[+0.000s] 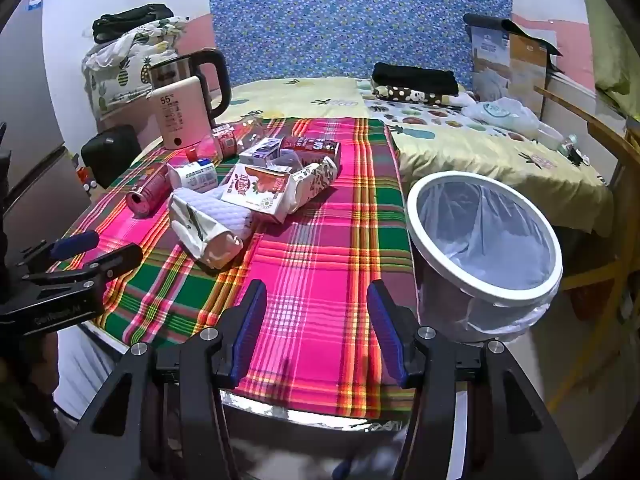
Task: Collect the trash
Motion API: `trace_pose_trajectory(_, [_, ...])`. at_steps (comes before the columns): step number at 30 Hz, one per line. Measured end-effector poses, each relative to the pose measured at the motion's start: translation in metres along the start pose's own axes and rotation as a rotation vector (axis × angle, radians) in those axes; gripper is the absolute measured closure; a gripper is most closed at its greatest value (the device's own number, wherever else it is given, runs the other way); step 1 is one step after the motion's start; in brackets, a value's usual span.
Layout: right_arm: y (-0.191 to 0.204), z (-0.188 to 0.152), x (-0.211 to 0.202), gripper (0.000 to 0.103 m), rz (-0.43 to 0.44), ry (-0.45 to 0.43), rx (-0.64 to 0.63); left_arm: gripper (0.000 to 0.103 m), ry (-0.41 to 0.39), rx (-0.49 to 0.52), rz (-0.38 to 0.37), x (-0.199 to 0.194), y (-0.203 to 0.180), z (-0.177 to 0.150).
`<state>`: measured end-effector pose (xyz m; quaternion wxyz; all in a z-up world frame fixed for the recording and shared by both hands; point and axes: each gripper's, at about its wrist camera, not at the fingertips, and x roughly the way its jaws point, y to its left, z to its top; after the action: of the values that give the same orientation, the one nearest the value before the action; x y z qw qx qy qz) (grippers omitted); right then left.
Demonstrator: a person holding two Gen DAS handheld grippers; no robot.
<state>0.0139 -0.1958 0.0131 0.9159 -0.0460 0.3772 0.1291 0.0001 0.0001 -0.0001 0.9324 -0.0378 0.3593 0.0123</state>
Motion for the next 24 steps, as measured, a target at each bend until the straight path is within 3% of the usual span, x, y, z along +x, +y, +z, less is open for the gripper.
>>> trace_pose_trajectory(24, [0.0028,0.0006,-0.0037,0.049,0.011,-0.012,0.004,0.017,-0.003,0.004,0.007,-0.0058,0.008,-0.0011])
